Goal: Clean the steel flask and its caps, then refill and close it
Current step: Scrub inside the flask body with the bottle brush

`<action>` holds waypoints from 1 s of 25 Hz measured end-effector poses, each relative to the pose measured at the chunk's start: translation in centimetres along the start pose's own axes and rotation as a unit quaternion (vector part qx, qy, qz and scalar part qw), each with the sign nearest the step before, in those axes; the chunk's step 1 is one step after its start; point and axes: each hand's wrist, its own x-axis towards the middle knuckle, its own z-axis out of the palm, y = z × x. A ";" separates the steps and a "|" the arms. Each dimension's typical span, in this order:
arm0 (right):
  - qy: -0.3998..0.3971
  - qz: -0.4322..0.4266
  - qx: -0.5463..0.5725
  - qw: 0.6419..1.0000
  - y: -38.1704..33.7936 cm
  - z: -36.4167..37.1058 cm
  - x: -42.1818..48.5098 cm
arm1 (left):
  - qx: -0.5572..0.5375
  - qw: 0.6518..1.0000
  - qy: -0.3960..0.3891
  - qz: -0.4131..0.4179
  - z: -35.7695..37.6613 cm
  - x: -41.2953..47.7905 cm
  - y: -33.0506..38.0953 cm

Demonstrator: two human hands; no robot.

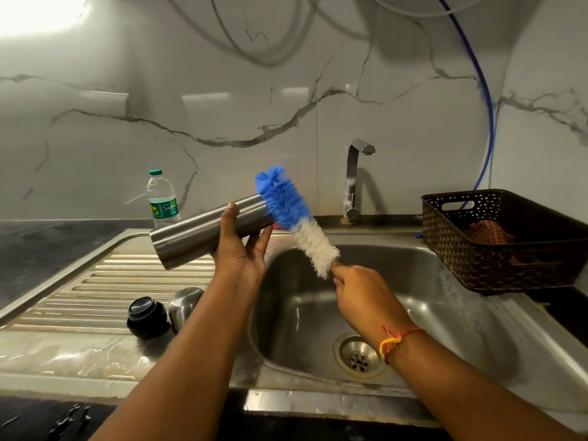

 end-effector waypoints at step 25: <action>-0.207 0.282 0.631 0.693 -1.2 -5.6 -0.3 | 0.121 0.987 -0.107 0.009 0.1 -1.1 -0.4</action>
